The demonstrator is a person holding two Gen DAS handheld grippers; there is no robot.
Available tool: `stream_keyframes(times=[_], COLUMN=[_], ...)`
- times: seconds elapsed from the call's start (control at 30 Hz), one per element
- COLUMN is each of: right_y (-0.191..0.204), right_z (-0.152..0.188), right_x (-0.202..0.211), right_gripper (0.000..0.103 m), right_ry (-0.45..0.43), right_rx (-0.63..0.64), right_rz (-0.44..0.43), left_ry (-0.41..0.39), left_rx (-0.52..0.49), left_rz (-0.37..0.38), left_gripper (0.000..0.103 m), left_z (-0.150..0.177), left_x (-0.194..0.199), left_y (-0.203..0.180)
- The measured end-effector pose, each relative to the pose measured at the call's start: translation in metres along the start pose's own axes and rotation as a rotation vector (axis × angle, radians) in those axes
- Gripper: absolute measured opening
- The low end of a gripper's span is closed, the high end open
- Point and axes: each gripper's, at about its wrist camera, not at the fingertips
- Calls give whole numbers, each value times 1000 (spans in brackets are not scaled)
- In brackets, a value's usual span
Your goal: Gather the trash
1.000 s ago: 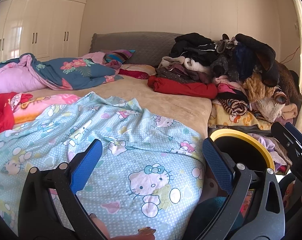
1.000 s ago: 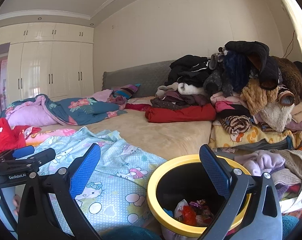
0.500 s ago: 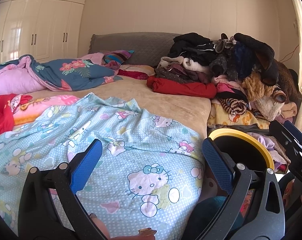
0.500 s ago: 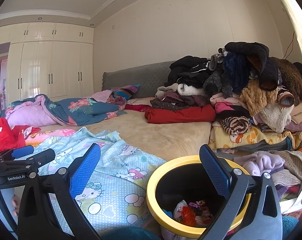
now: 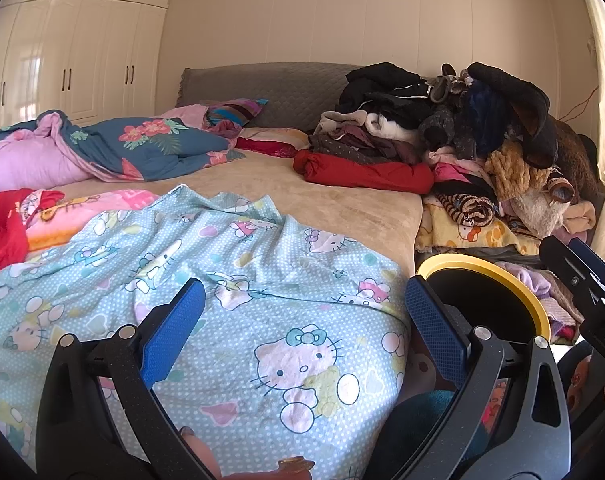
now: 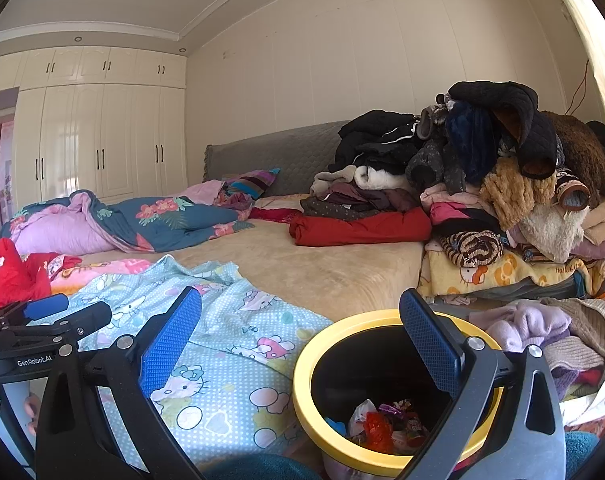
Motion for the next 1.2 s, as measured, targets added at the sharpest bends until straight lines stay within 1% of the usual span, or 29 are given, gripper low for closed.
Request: stream_keyframes(times=[0.83,1.03,1.13,1.2], right_y=[-1,-1,5,14], right_z=[0,0,-2,-5], right_x=[0,-1,-3,-3], right_gripper=[97,97,97,97], right_ry=[0,3,17,21], right_rx=[-1,-3,2,18], right_rz=[-1,-6,-51,-94], left_ry=[4,16,35,50], left_rx=[-5,-12,-33,-23], left_rz=[-2,-4,-18,-19], left_gripper=[92,92,92,92], left_z=[0,5,6,6], left_x=[0,0,-2,0], left_y=[-2,-4,-7,0])
Point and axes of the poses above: each gripper's, at about its wrist camera, not at the fingertips, and x roughly against the way its jaws point, y to its left, z to its underside, and after that the axes turned 2 degrees about x, right-handed
